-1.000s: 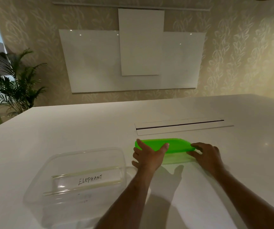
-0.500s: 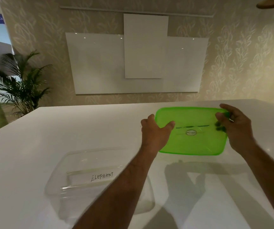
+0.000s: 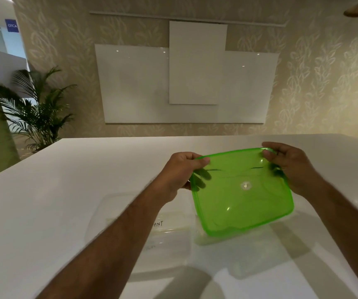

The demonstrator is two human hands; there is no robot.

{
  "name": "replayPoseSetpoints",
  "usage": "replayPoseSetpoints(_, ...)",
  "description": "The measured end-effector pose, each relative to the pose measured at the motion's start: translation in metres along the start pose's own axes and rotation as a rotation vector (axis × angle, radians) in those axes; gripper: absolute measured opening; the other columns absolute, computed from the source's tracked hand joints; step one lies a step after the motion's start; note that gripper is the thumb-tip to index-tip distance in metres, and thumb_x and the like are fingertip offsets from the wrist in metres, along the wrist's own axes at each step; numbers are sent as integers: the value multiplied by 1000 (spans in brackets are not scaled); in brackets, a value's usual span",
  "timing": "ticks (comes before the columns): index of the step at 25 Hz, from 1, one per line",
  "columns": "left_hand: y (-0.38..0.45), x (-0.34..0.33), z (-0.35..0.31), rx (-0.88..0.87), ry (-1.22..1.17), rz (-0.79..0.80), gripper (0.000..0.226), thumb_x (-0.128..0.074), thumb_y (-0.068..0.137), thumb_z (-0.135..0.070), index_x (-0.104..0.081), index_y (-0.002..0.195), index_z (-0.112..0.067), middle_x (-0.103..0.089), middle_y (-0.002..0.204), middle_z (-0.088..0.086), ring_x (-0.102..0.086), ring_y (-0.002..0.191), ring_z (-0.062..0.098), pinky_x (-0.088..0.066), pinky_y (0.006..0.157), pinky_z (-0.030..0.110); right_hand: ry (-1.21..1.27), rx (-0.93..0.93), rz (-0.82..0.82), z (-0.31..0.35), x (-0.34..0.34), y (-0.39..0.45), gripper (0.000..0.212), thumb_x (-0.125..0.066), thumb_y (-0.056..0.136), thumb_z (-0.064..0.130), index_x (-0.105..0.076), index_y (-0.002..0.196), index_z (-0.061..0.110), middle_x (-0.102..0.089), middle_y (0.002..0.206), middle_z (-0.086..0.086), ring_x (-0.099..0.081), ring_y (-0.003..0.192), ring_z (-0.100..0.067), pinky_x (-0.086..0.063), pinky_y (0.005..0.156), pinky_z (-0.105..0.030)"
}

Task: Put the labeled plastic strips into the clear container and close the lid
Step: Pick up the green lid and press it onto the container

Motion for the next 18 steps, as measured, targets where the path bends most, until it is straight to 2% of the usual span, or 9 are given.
replayPoseSetpoints(2,-9,10,3,20,37,22,23,-65,93,-26,-72,101,-6,-77,78,11,-61,46,17,-49,48,20,-43,9,53,4,-21,-1,59,-76,66,30,-65,122,15,-73,79,3,-59,56,-8,-51,47,-23)
replayPoseSetpoints(4,-17,22,5,36,26,2,21,-64,94,-23,-71,101,-5,-78,80,12,-60,45,16,-49,48,19,-124,39,41,8,-41,-2,58,-78,70,29,-63,124,15,-74,97,-5,-66,69,-11,-57,60,-30)
replayPoseSetpoints(6,-25,34,9,46,-55,-82,19,-63,94,-20,-70,99,-3,-78,82,12,-61,46,18,-50,48,20,-340,141,-96,13,-56,-5,59,-80,75,28,-57,128,17,-67,121,-8,-65,97,-19,-56,87,-42)
replayPoseSetpoints(8,-34,45,15,38,-202,-195,14,-62,95,-18,-68,96,-5,-78,82,11,-64,48,20,-52,49,22,-484,220,-260,17,-74,-17,68,-80,76,37,-50,135,20,-57,137,-5,-55,120,-22,-45,104,-43)
replayPoseSetpoints(11,-47,52,27,10,-471,-298,8,-61,94,-9,-62,99,-3,-78,87,13,-72,61,26,-58,53,28,-273,141,-356,11,-109,-41,82,-81,74,36,-38,143,19,-43,148,-6,-42,134,-22,-35,113,-42)
replayPoseSetpoints(13,-55,52,36,-5,-626,-315,20,-62,88,3,-60,108,2,-76,94,17,-74,70,30,-60,58,31,118,-59,-292,-2,-139,-59,83,-81,76,25,-34,144,19,-43,146,-7,-45,131,-23,-41,108,-48)
replayPoseSetpoints(15,-60,50,44,-21,-706,-329,37,-62,80,15,-59,115,5,-74,100,20,-74,78,32,-61,62,33,444,-263,-96,-13,-175,-78,73,-77,78,17,-39,141,17,-57,133,-11,-61,116,-30,-55,88,-50)
replayPoseSetpoints(17,-65,48,50,-64,-710,-325,42,-64,74,20,-62,113,3,-74,98,19,-74,84,32,-62,65,34,554,-331,65,-16,-201,-93,56,-73,80,11,-51,132,11,-69,119,-17,-71,97,-33,-60,70,-45)
replayPoseSetpoints(18,-68,48,52,-87,-696,-320,42,-66,72,20,-64,109,2,-75,96,18,-74,85,32,-61,66,35,560,-325,87,-17,-208,-98,50,-71,81,7,-55,128,11,-71,114,-17,-73,90,-32,-60,66,-42)
Point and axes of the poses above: each hand's wrist, its own y-axis towards the middle knuckle, its own x-axis out of the back of the hand, z = x × y, the point moved 5 cm from there along y, towards the middle knuckle
